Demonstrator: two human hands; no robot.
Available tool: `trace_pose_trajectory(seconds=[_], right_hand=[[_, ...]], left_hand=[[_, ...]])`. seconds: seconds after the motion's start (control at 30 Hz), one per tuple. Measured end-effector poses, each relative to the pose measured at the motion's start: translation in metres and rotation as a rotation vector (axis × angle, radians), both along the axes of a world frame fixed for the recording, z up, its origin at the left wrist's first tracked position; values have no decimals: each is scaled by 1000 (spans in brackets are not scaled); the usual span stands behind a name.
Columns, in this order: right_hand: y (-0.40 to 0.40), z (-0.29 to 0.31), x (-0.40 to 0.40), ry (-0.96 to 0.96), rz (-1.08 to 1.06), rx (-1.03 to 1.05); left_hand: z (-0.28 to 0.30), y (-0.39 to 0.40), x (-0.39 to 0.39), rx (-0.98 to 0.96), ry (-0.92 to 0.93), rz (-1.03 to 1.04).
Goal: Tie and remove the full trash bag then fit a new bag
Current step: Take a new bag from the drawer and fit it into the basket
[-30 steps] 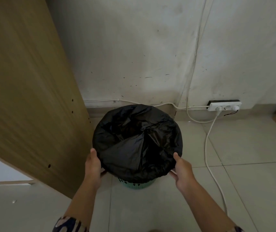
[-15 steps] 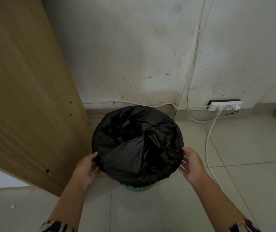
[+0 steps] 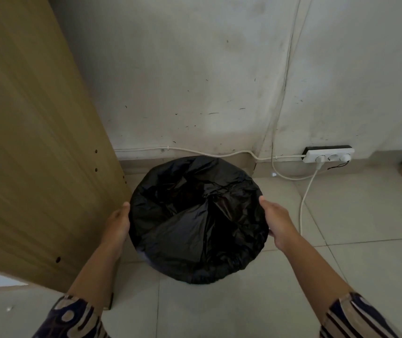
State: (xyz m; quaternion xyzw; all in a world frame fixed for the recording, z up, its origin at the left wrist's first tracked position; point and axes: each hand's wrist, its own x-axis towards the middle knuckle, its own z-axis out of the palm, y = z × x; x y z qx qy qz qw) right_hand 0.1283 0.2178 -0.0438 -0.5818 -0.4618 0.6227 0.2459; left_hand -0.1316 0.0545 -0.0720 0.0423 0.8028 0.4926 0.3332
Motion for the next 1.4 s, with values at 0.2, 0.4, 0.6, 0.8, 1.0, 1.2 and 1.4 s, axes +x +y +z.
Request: trace_pose_trajectory(seconds=[0.2, 0.4, 0.6, 0.8, 1.0, 1.2, 1.4], right_hand=[[22, -9, -10, -83, 0, -29], [30, -10, -5, 74, -25, -135], [33, -9, -3, 25, 24, -96], [54, -3, -19, -128, 65, 169], [81, -2, -51, -204, 210, 91], [95, -9, -56, -126, 205, 23], [106, -14, -57, -16, 179, -54]], left_hand=[[-3, 9, -2, 42, -126, 29], [-2, 14, -10, 78, -209, 36], [-1, 16, -13, 37, -137, -2], [-2, 28, -32, -166, 97, -149], [8, 61, -35, -171, -105, -130], [6, 70, -48, 16, -150, -53], [17, 74, -49, -44, -288, -90]])
